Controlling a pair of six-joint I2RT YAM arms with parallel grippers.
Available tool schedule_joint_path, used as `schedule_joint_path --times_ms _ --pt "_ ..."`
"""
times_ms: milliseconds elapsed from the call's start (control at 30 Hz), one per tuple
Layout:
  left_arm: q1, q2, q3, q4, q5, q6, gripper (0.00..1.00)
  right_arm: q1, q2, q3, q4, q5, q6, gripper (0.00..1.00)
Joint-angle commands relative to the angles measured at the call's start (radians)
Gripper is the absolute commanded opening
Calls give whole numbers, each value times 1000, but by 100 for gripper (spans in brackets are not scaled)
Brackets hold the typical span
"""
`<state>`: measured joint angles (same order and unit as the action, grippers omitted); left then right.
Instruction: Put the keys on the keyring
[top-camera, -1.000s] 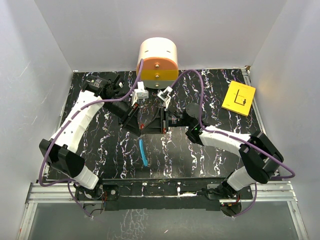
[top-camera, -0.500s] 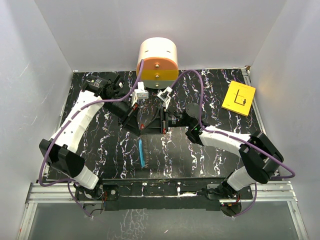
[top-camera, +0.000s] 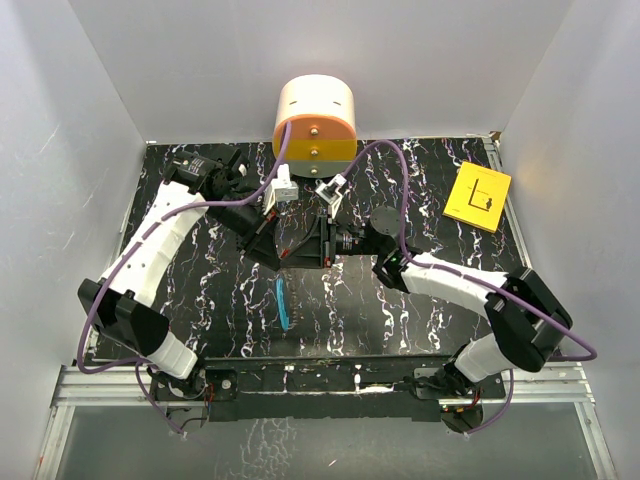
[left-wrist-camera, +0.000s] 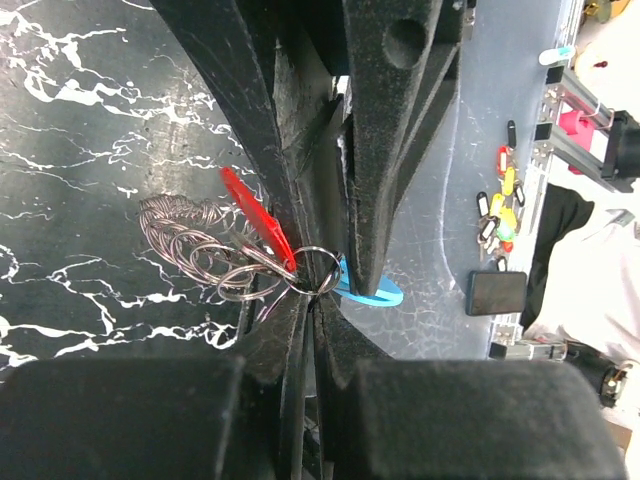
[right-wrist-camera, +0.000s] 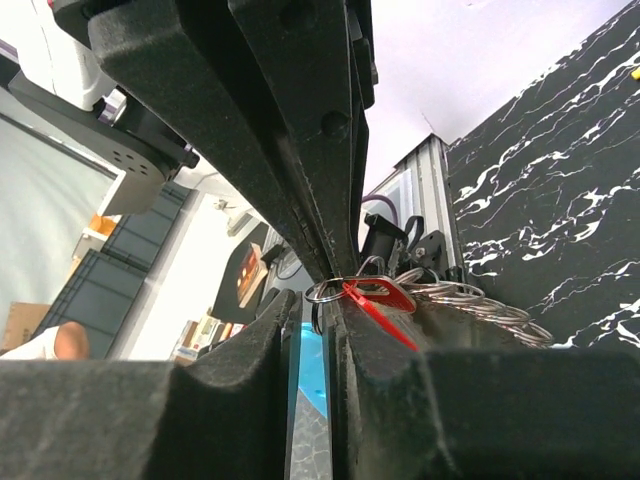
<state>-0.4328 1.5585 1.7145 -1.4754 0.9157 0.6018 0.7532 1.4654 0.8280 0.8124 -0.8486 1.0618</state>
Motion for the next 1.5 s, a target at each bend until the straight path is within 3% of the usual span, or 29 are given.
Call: schedule_joint_path --times_ms 0,433,867,1100,1300,1467 --pt "-27 -38 11 60 80 49 0 23 -56 22 9 87 -57 23" --pt "-27 -62 -16 59 48 89 0 -36 -122 20 -132 45 -66 35" --pt "-27 -67 -26 61 61 125 0 -127 -236 -26 -284 6 -121 36" --pt "-27 -69 -52 58 94 127 0 -147 -287 -12 -413 33 -354 37" --pt "-27 -45 -61 58 140 112 0 -129 -320 -41 -386 29 -508 39" --pt "-27 -31 -60 58 187 83 0 -105 -379 -105 -407 124 -701 42"
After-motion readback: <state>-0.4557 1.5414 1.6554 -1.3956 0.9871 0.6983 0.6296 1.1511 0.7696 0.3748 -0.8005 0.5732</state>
